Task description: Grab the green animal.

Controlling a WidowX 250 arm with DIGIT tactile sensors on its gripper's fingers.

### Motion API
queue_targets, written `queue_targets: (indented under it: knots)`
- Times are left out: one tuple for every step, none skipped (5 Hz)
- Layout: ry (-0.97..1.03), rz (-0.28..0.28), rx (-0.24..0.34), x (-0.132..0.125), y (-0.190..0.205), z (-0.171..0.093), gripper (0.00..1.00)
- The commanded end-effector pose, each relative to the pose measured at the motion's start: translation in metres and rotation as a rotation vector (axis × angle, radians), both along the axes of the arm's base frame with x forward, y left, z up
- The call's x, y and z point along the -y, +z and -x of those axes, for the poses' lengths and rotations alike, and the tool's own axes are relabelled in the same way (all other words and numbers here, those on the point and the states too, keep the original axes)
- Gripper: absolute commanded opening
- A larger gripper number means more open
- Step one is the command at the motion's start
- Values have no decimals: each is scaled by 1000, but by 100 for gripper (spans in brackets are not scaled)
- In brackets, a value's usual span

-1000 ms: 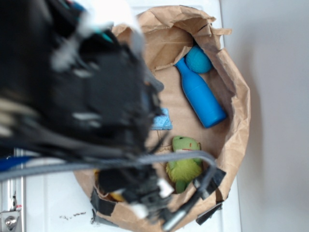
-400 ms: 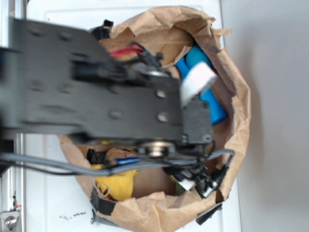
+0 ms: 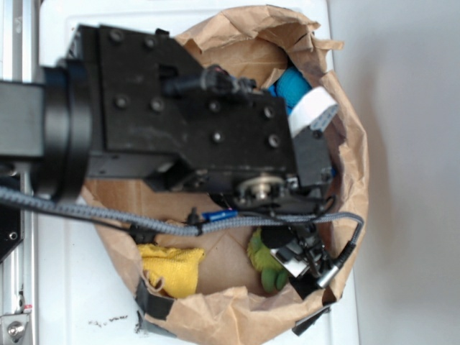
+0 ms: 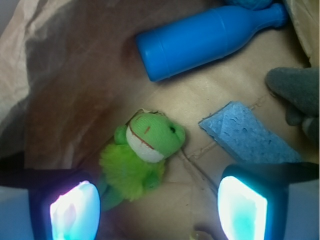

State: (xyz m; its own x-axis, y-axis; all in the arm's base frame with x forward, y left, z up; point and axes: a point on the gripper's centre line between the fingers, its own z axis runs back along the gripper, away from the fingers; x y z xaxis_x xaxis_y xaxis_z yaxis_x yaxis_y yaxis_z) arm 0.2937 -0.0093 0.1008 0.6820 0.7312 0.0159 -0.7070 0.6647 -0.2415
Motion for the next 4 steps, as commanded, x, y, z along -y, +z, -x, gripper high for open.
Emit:
queue_targets:
  knots:
    - [55, 3, 64, -27, 26, 20, 100]
    - [49, -18, 65, -31, 11, 20, 100]
    - [37, -81, 72, -27, 0, 10, 100]
    - [17, -110, 73, -21, -11, -2, 100]
